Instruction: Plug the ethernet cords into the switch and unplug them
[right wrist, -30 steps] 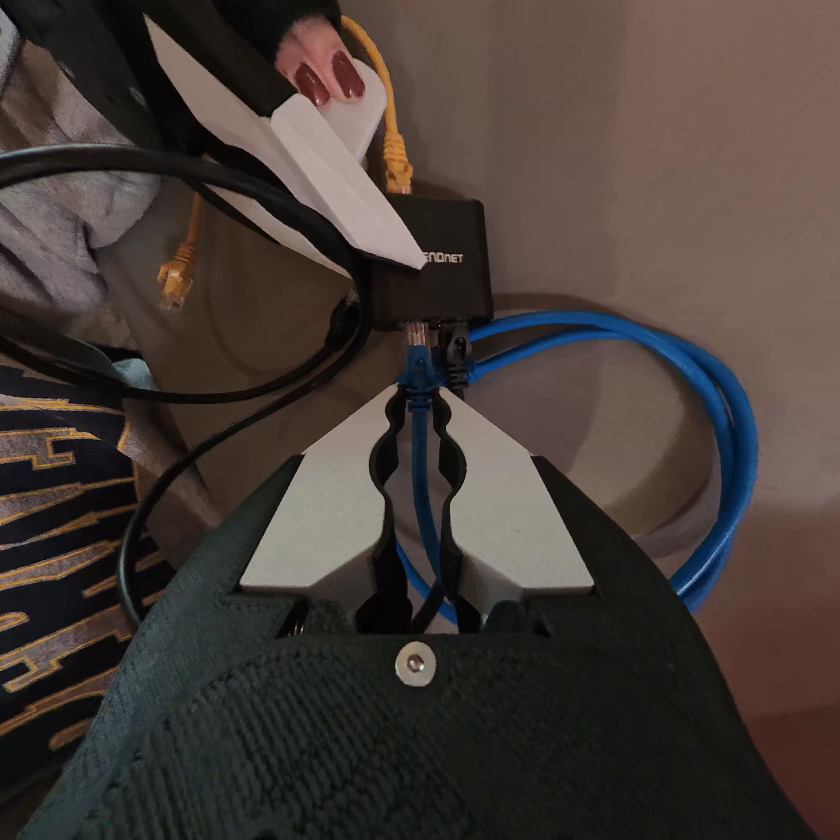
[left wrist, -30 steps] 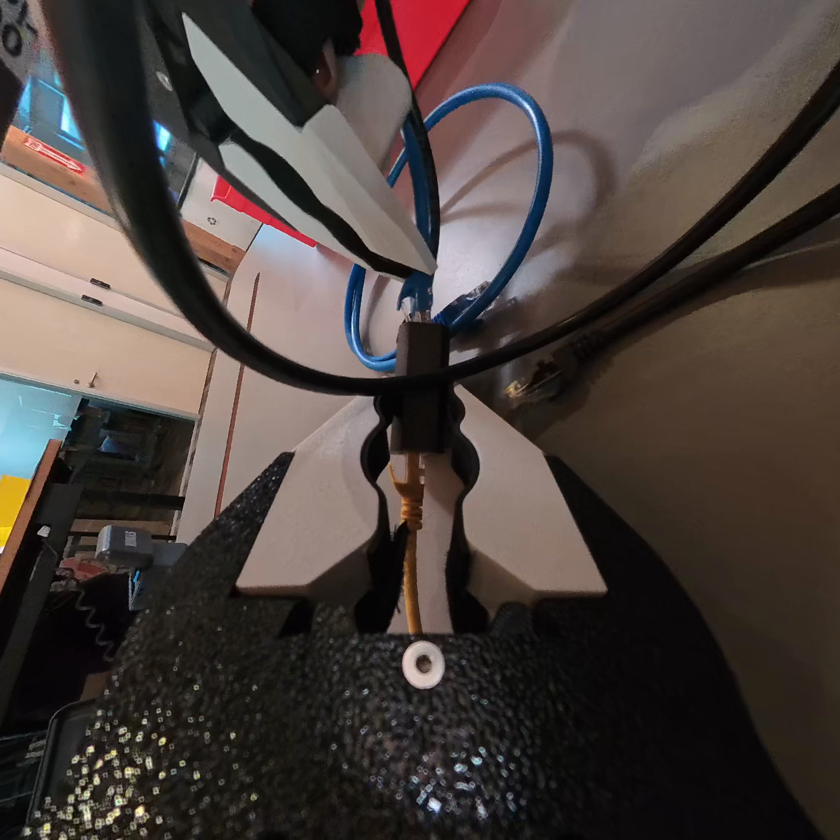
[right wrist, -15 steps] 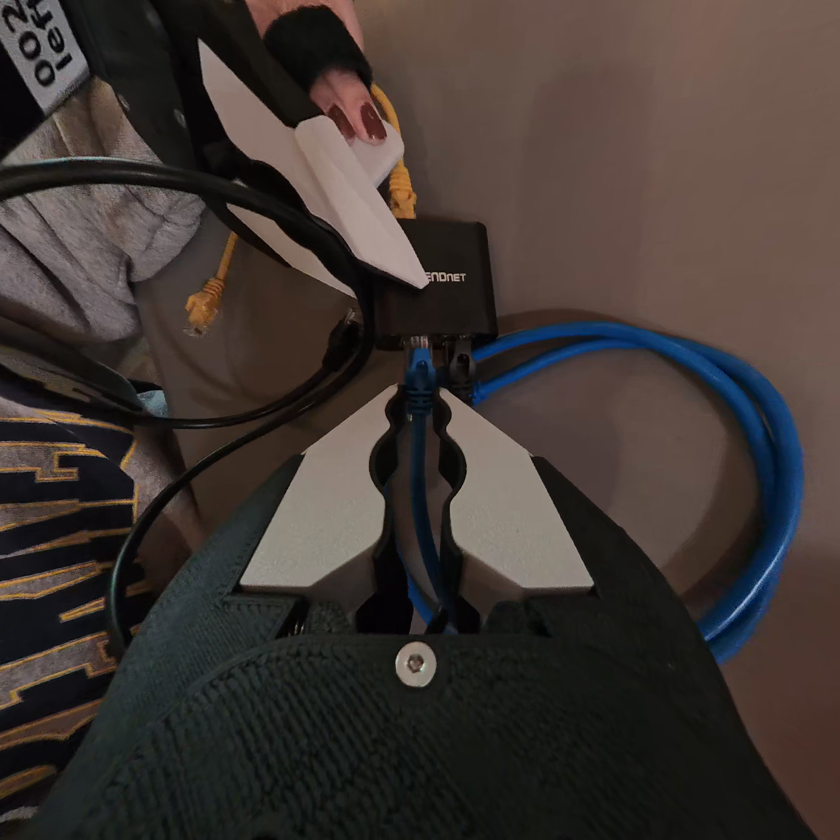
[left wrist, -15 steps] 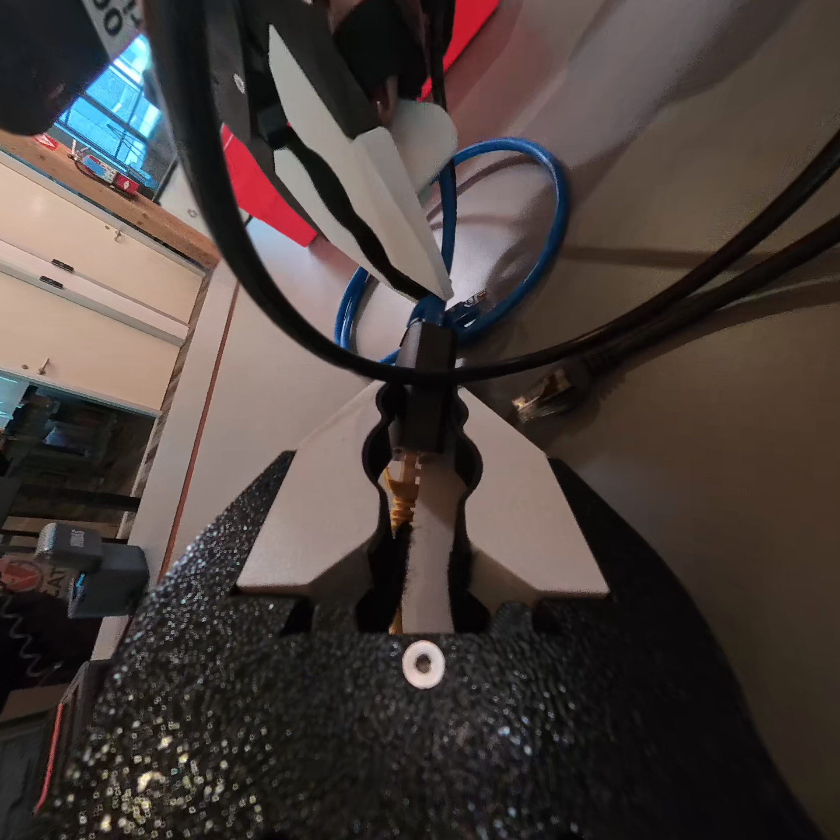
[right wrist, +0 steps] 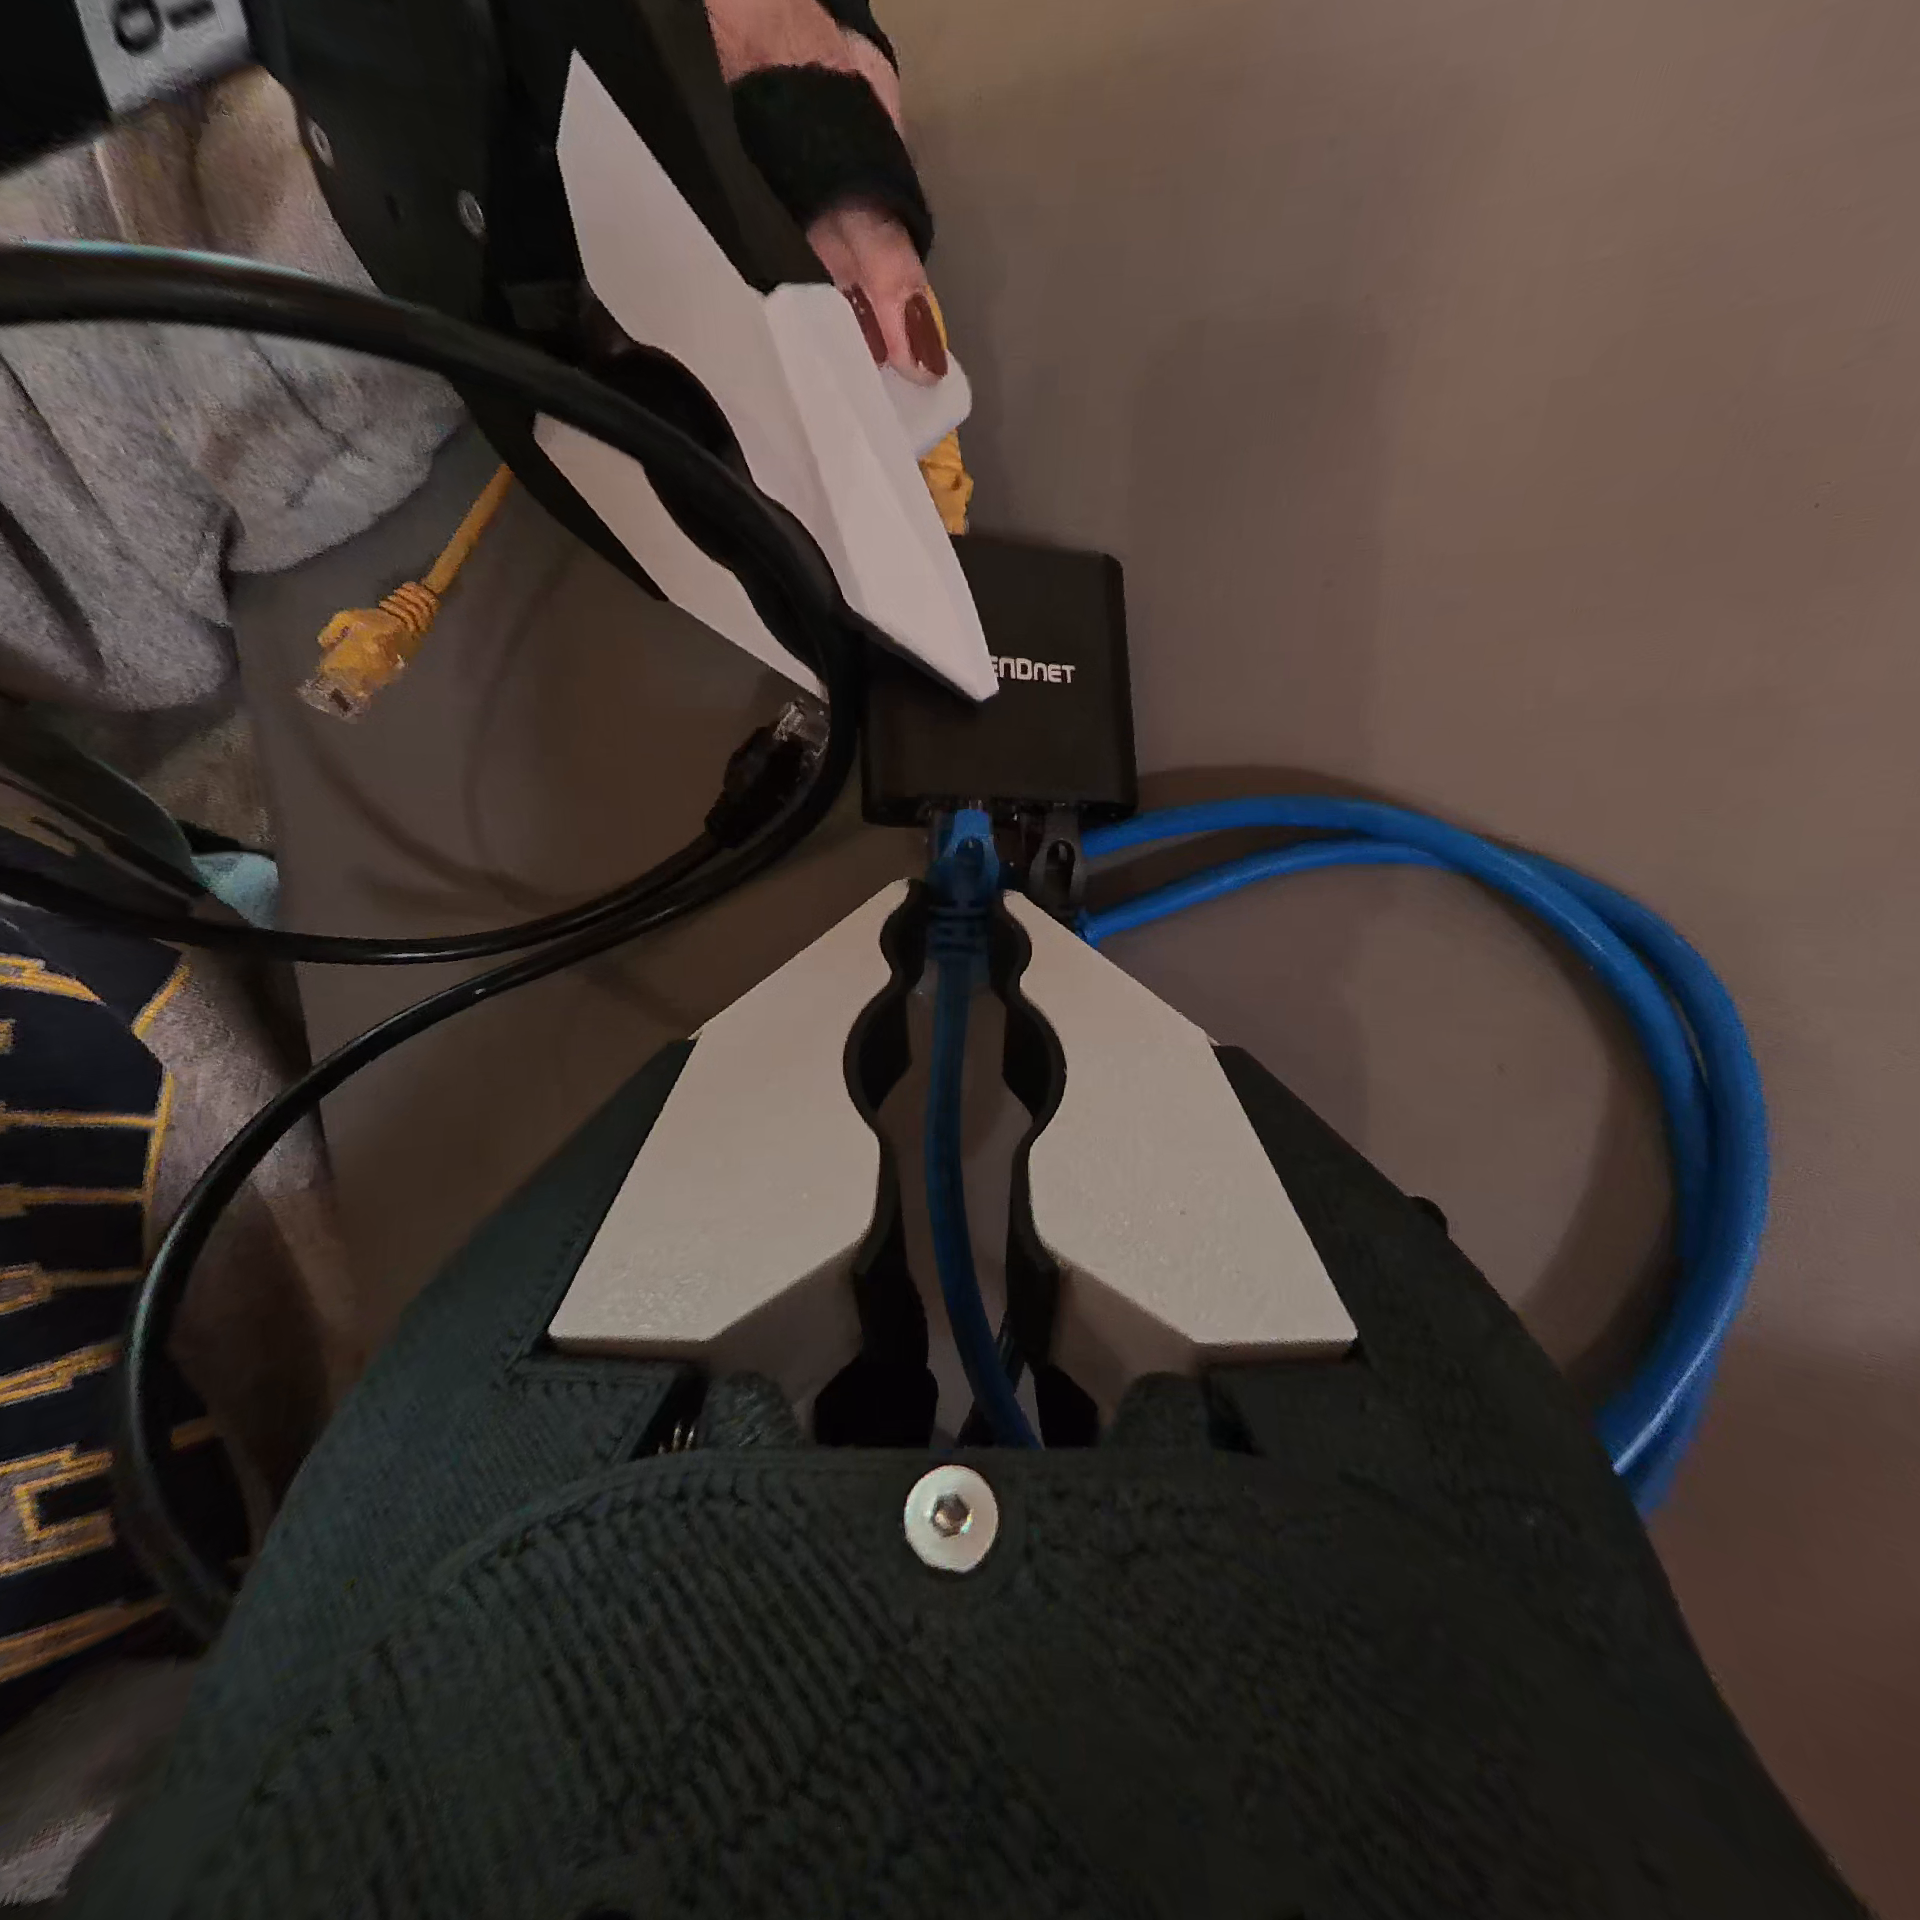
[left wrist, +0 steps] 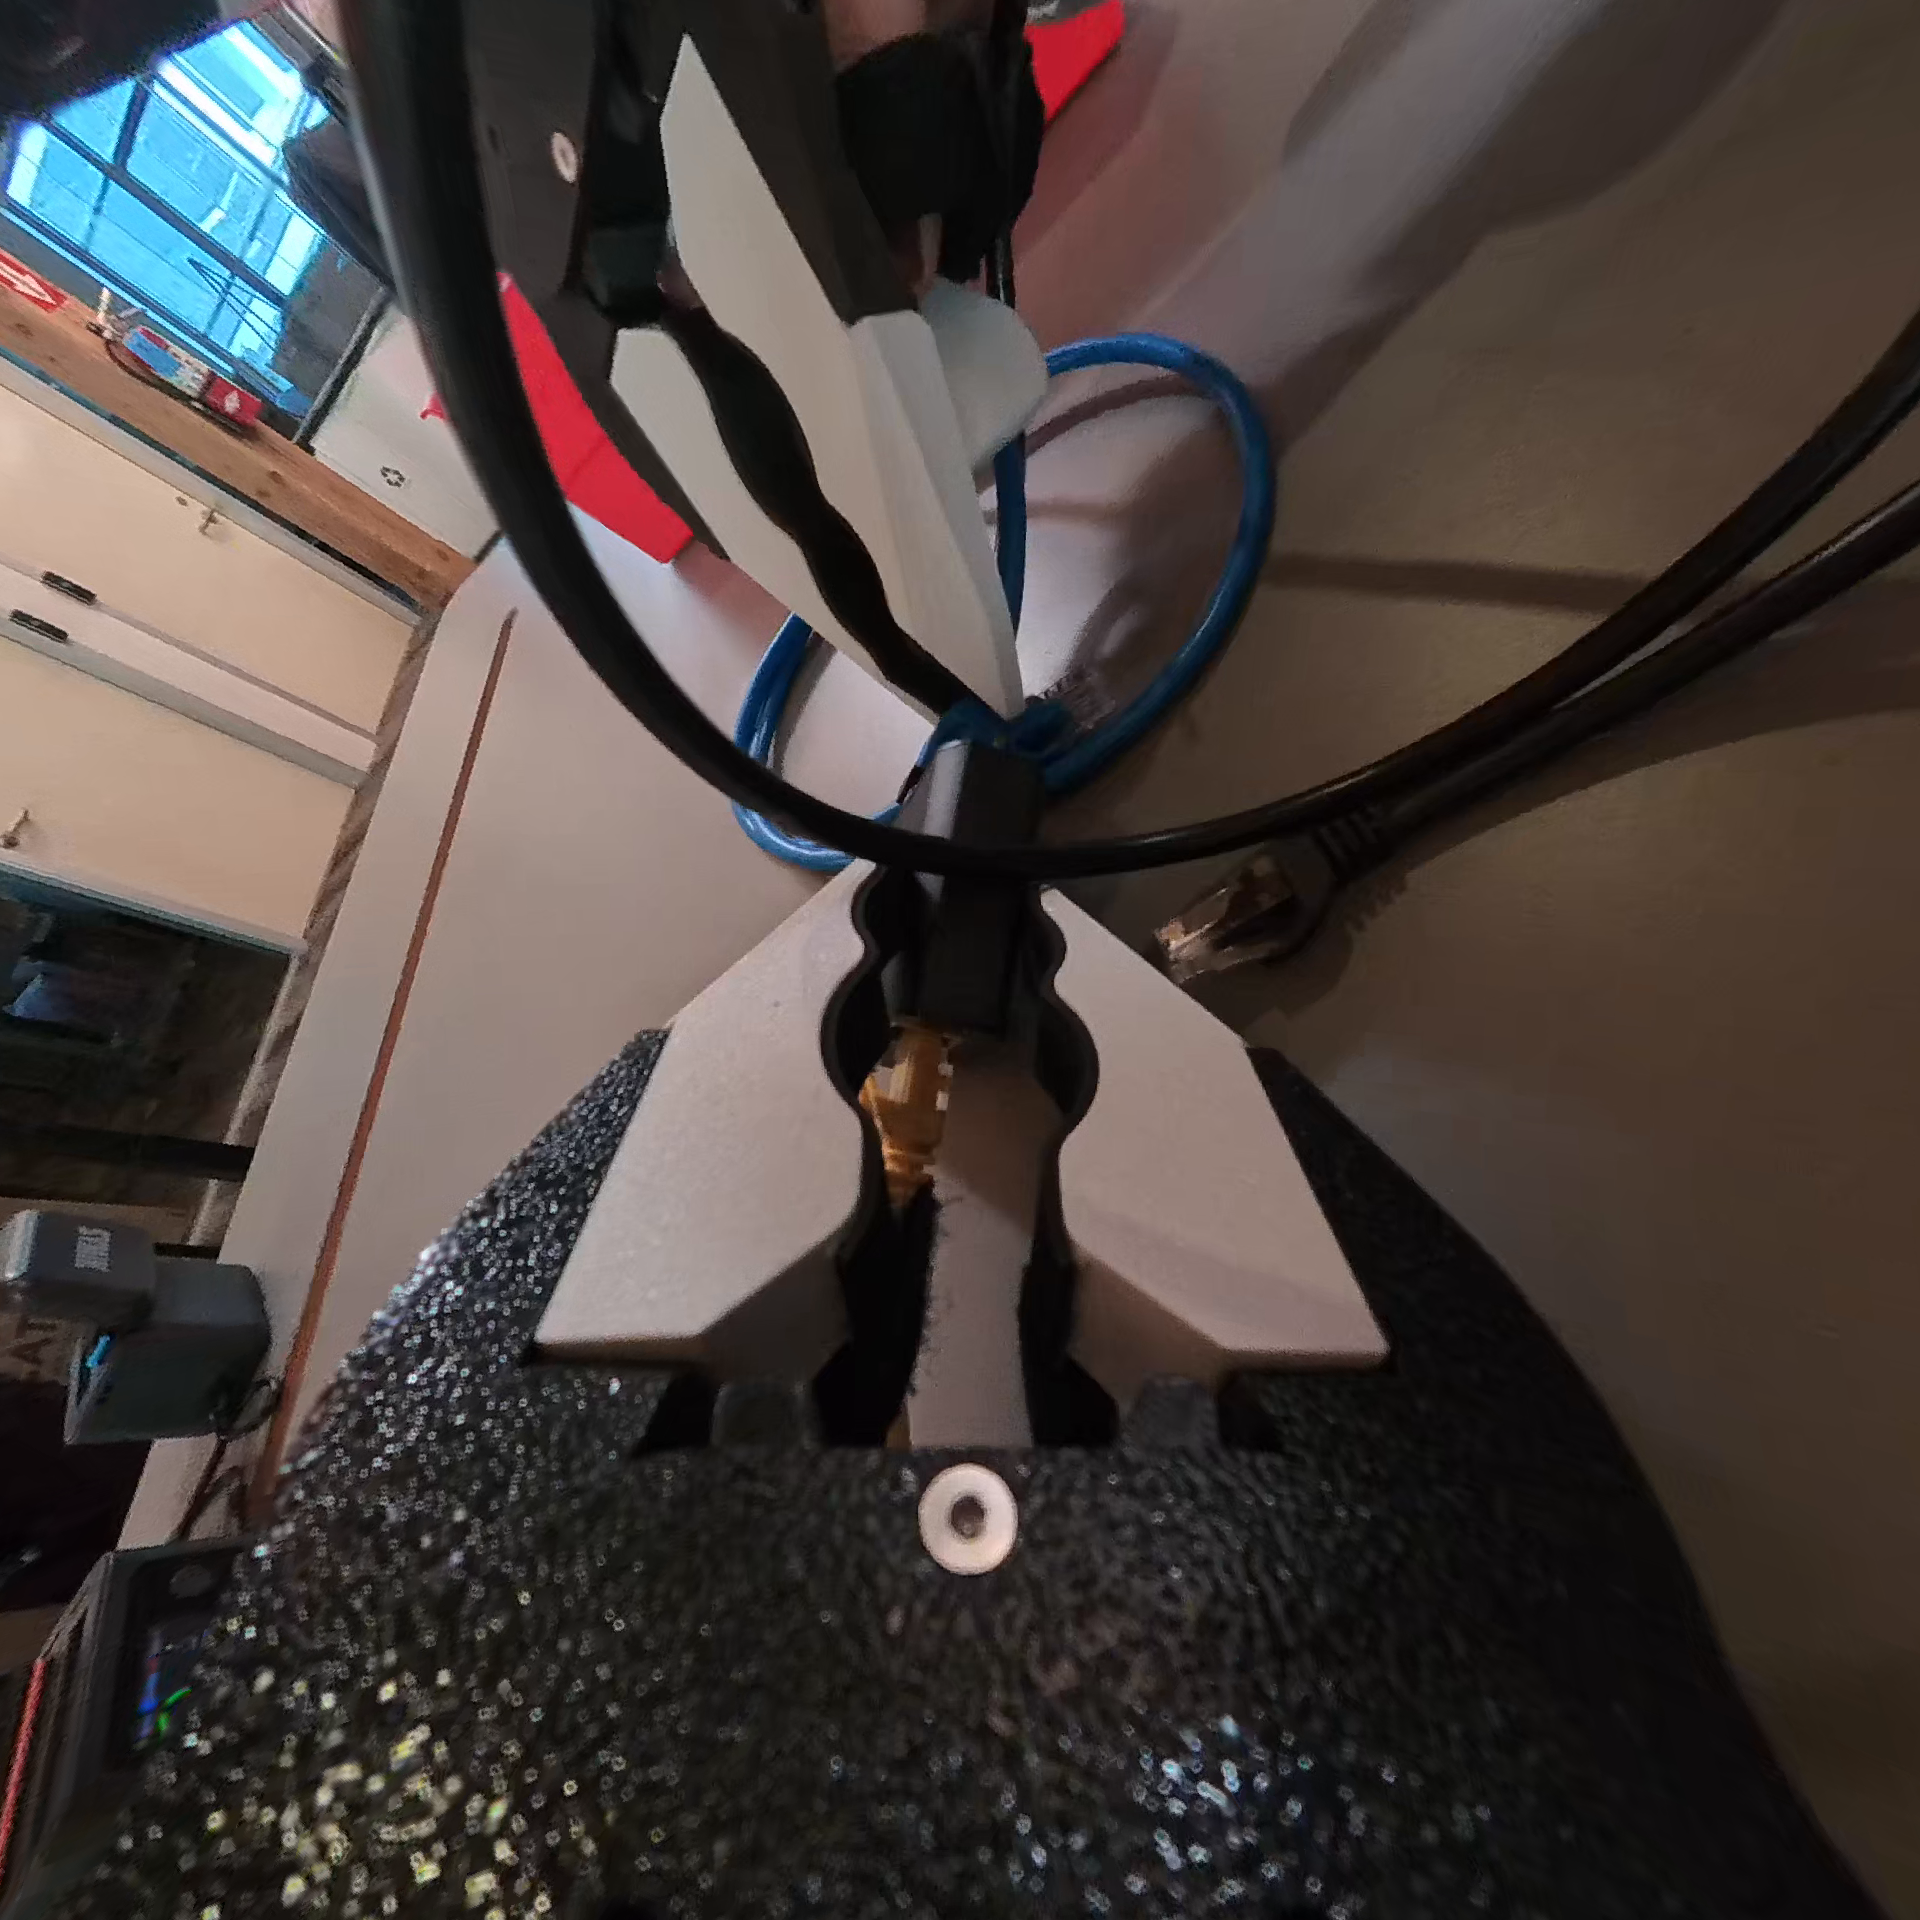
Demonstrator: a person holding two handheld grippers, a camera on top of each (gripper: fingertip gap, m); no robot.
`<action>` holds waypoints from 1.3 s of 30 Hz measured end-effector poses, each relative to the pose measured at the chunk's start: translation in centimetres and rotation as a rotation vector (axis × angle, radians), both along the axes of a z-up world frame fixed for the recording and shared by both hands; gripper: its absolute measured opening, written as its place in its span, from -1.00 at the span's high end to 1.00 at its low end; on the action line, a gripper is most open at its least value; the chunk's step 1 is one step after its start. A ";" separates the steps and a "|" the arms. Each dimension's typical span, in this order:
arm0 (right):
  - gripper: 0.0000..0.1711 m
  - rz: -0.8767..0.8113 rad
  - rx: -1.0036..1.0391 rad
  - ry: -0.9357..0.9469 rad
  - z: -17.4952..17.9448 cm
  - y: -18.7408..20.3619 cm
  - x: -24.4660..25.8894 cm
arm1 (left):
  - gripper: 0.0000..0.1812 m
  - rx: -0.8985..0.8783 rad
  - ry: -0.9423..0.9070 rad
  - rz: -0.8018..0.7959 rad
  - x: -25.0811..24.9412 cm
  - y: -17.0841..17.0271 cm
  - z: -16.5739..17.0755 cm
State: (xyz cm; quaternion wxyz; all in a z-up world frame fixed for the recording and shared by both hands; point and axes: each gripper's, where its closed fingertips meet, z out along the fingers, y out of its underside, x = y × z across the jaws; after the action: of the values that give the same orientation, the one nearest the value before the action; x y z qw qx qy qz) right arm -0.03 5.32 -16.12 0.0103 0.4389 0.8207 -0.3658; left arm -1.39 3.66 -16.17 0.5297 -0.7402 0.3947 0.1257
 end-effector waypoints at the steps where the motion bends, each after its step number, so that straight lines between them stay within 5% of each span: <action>1: 0.89 -0.017 -0.015 0.005 0.1 0.1 0.0 | 0.77 0.020 0.014 0.002 -0.1 0.0 0.1; 4: 0.72 -0.075 -0.023 0.105 1.5 0.8 -0.5 | 0.77 0.074 0.110 0.057 -0.8 0.3 0.3; 8: 0.39 -0.131 0.110 0.592 6.6 2.2 -2.0 | 0.77 0.117 0.229 0.200 -3.2 0.6 1.0; 12: 0.23 0.012 0.422 0.870 7.2 1.0 -1.9 | 0.77 0.151 0.219 0.253 -3.8 0.5 2.1; 19: 0.22 0.233 0.890 0.859 3.5 0.2 -3.9 | 0.77 0.179 0.193 0.227 -3.3 0.1 3.0; 29: 0.50 0.369 0.992 0.897 3.4 -1.6 -4.9 | 0.78 0.189 0.153 0.189 -2.7 -0.3 3.8; 39: 0.76 0.312 1.044 0.888 3.5 -1.6 -5.7 | 0.78 0.214 0.051 0.178 -3.0 -0.4 4.6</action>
State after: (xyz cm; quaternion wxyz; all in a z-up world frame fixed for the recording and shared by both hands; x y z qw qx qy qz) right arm -5.76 3.72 -12.61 -0.4856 0.0728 0.8689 -0.0630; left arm -4.44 3.30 -11.54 0.5823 -0.7079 0.3252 0.2324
